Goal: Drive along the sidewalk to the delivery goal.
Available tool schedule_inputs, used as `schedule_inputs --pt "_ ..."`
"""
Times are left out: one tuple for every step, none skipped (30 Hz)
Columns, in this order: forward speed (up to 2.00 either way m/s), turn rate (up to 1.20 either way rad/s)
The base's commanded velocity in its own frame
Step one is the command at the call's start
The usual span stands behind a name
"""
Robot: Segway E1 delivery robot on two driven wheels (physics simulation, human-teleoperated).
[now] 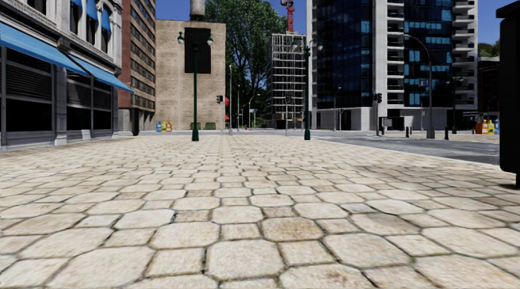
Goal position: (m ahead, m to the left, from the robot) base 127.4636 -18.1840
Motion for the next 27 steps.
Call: schedule_inputs --pt "2.0 0.0" --pt "2.0 0.0" --pt "2.0 0.0" --pt "2.0 0.0" --pt "2.0 0.0" --pt "2.0 0.0" --pt "2.0 0.0" --pt "2.0 0.0" --pt "2.0 0.0" --pt "2.0 0.0" --pt "2.0 0.0" --pt "2.0 0.0" --pt "2.0 0.0" --pt "2.0 0.0" --pt "2.0 0.0" --pt "2.0 0.0" --pt "2.0 0.0" --pt "2.0 0.0" --pt "2.0 0.0" --pt "2.0 0.0" --pt "2.0 0.0" --pt "2.0 0.0" --pt "2.0 0.0" --pt "2.0 0.0" --pt "2.0 0.0" --pt "2.0 0.0" --pt "2.0 0.0"
